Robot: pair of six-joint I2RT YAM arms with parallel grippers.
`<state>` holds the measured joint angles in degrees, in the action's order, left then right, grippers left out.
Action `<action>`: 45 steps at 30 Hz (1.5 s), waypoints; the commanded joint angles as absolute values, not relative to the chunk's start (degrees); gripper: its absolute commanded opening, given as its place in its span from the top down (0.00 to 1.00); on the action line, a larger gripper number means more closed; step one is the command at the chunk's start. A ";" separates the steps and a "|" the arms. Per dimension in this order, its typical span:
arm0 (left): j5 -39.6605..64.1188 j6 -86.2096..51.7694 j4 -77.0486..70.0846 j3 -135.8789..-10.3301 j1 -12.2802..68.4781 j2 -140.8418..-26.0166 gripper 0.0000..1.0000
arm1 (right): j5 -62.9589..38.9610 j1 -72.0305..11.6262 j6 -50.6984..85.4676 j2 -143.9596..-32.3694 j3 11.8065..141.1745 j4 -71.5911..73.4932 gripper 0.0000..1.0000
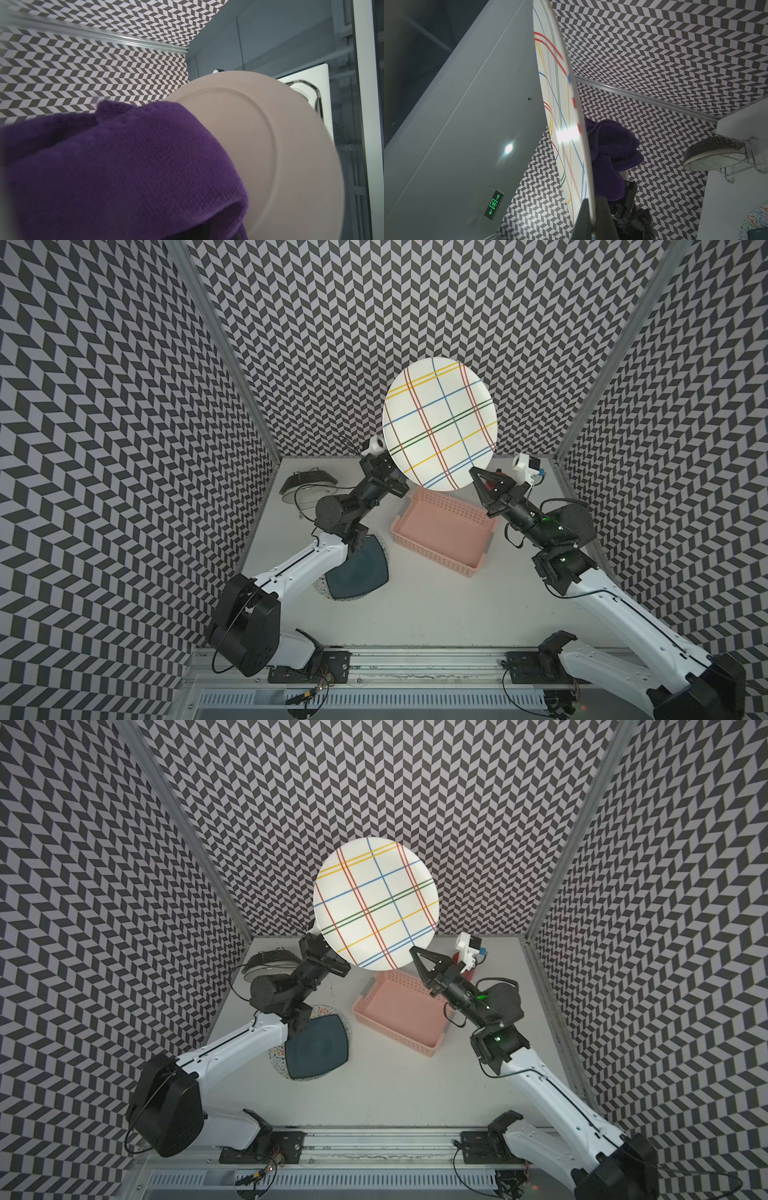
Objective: Wipe the wet plate dry
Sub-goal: Wipe the plate with towel.
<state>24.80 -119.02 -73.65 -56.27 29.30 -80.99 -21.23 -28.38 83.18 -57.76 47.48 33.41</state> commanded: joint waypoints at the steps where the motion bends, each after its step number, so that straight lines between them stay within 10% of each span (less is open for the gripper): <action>1: 26.32 -124.85 -78.19 -58.76 25.87 -79.25 1.00 | -21.97 -30.49 80.74 -55.73 46.72 31.75 1.00; 9: 25.53 -124.06 -82.38 -56.76 34.38 -82.20 1.00 | -10.91 -36.48 80.85 -55.27 46.82 33.81 1.00; 18: 29.73 -119.00 -79.89 -41.61 31.06 -70.76 1.00 | -11.17 -25.39 81.66 -55.90 49.57 29.42 1.00; 23: 36.52 -82.49 -30.92 -48.96 25.24 -55.38 1.00 | -11.28 -23.54 69.82 -54.24 53.02 10.98 1.00; 28: 16.78 -41.28 23.50 -76.25 31.20 -62.51 1.00 | -13.34 -25.97 61.47 -55.63 56.86 1.04 1.00; 45: 7.88 -26.93 36.89 -101.32 31.41 -81.75 1.00 | -5.44 -46.57 50.74 -55.20 58.81 -3.57 1.00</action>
<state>7.16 -30.61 35.11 -97.19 31.66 -80.40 -5.32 -42.70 53.25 -56.97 58.92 -9.85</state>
